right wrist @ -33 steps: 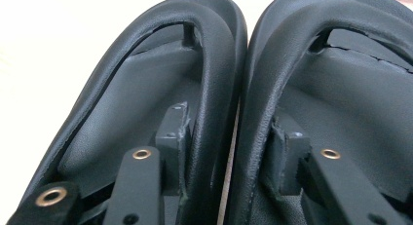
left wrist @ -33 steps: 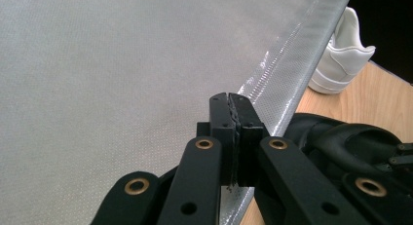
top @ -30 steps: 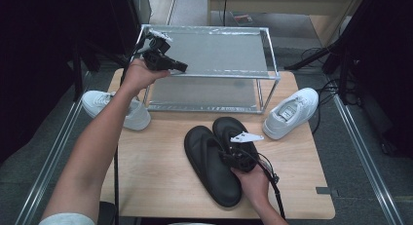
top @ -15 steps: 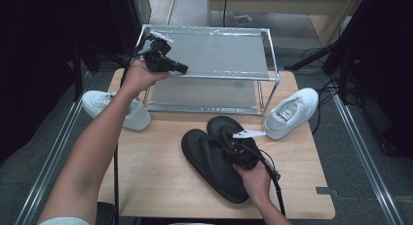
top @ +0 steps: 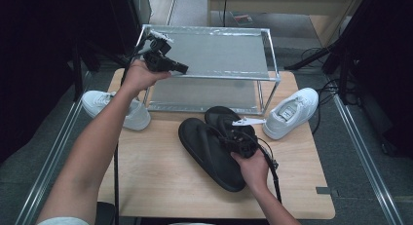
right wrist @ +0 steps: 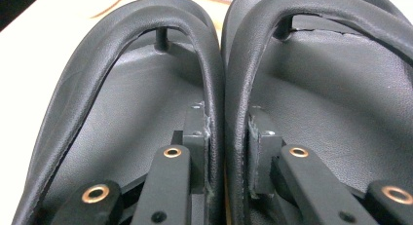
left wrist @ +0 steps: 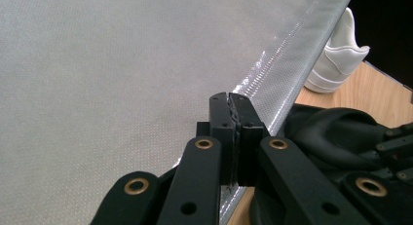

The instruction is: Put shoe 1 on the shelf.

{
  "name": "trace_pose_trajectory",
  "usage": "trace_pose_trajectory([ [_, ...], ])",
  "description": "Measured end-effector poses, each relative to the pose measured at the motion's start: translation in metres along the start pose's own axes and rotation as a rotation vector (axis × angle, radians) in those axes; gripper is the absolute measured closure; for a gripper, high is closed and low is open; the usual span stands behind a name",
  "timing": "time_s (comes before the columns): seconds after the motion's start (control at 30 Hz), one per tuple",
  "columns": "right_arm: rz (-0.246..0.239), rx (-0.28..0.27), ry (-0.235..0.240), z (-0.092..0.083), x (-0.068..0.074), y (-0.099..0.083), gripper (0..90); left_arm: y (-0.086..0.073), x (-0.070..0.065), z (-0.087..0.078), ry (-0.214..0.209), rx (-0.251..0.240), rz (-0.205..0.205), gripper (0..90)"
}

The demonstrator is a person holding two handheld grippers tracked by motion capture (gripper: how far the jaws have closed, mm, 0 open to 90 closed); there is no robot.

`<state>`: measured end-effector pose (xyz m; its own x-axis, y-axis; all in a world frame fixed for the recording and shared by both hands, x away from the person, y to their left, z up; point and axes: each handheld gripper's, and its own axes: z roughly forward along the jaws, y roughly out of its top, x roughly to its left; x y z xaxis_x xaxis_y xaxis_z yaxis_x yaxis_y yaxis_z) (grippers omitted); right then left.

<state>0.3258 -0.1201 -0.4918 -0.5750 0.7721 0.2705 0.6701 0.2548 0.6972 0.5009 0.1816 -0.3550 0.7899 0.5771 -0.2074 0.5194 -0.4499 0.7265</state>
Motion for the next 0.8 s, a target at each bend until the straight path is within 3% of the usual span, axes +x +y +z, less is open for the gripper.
trace_pose_trajectory([
  [0.23,0.012,-0.032,-0.006,0.018,0.0,0.028,75.7,0.001,0.0,0.0,0.004,0.006,-0.001,90.0],
  [0.4,0.063,-0.051,0.013,0.036,-0.005,0.046,75.6,0.001,-0.001,0.0,0.007,0.009,0.005,90.0],
  [0.6,0.06,-0.068,-0.042,0.058,-0.004,0.065,75.5,0.001,-0.001,0.0,0.009,0.009,-0.001,90.0],
  [0.8,0.107,-0.083,-0.089,0.078,-0.013,0.078,75.3,0.001,-0.003,0.0,0.026,0.01,0.018,89.9],
])
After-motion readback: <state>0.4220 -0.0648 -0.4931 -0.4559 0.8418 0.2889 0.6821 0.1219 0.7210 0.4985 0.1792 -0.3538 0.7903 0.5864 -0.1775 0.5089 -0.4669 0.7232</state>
